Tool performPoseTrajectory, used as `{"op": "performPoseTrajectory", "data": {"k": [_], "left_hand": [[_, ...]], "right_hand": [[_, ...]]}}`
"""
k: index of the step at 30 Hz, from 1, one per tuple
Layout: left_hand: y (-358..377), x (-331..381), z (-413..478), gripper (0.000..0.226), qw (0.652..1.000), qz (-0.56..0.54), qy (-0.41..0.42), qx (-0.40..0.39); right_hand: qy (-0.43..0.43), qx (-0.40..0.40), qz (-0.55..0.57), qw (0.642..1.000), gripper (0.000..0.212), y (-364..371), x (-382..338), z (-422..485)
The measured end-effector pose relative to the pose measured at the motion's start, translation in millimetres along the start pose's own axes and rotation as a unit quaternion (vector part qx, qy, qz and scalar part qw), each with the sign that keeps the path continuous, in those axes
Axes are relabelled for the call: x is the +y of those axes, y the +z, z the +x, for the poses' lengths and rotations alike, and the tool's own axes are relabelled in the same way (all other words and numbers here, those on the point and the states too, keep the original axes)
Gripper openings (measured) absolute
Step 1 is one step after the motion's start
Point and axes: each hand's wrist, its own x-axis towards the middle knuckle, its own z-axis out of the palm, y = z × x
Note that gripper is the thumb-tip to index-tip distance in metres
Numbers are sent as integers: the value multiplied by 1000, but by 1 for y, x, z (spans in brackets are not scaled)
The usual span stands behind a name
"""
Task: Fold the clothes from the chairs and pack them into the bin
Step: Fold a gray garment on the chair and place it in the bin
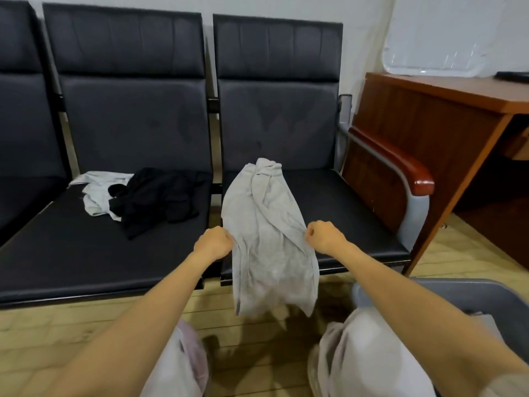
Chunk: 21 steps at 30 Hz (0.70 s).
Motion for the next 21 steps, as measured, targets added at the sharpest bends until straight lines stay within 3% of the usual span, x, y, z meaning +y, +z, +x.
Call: {"op": "performPoseTrajectory", "data": {"k": [5,11,15,18,21], "left_hand": [[16,1,45,21,999,-24,-9,40],[27,6,84,41,989,-112,-69,69],[24,0,95,10,975,-184,-112,61],[21,-5,98,14,918,-360,-159,55],[11,-1,96,18,843,-511,-163,39]], "right_hand": [[-23,81,85,993,15,20,-10,54],[-33,76,115,990,25,44,-14,105],[-15,86,148,985,23,50,-15,115],[-33,130,169,976,14,45,-13,117],[-26,163,299,940,14,28,-17,113]]}}
